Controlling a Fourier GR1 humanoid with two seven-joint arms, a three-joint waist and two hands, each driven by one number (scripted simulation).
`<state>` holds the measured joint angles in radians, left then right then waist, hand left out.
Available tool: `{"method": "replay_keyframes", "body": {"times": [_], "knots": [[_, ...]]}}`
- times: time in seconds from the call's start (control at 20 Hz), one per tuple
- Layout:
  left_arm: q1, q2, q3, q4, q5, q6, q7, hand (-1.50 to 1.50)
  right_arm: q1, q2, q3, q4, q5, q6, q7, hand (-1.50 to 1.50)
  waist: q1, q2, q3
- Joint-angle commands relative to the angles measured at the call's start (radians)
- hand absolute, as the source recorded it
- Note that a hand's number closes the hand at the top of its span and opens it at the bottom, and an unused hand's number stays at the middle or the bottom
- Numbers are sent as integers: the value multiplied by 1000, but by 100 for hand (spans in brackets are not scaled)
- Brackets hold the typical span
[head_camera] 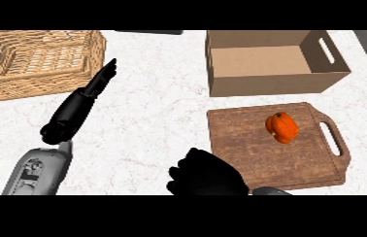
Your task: Pick the sweet potato from the cutting board and place it in the cardboard box
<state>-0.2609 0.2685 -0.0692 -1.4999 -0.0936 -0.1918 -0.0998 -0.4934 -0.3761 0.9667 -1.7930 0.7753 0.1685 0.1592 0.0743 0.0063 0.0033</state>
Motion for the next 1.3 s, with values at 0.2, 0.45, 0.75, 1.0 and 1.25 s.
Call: {"method": "replay_keyframes", "body": {"times": [0.2,0.45,0.75,1.0,1.25], "knots": [[9,2,32,4,-14,28,29,0,-66,-180,-209,-174,-194,-23,-423,150,-70,-5,-3],[-4,32,75,16,19,-1,10,0,-21,-171,-480,-131,-393,-25,-318,150,-81,-3,-3],[23,26,56,-25,5,-10,37,0,-164,-114,-673,58,-489,34,-180,150,-67,-5,-4],[56,33,64,-60,9,-28,30,0,-314,-83,-770,337,-482,51,-234,150,-54,-4,-4],[73,-12,16,-77,-28,-2,6,0,-499,-87,-752,689,-320,-4,-374,150,-17,7,-4]]}}
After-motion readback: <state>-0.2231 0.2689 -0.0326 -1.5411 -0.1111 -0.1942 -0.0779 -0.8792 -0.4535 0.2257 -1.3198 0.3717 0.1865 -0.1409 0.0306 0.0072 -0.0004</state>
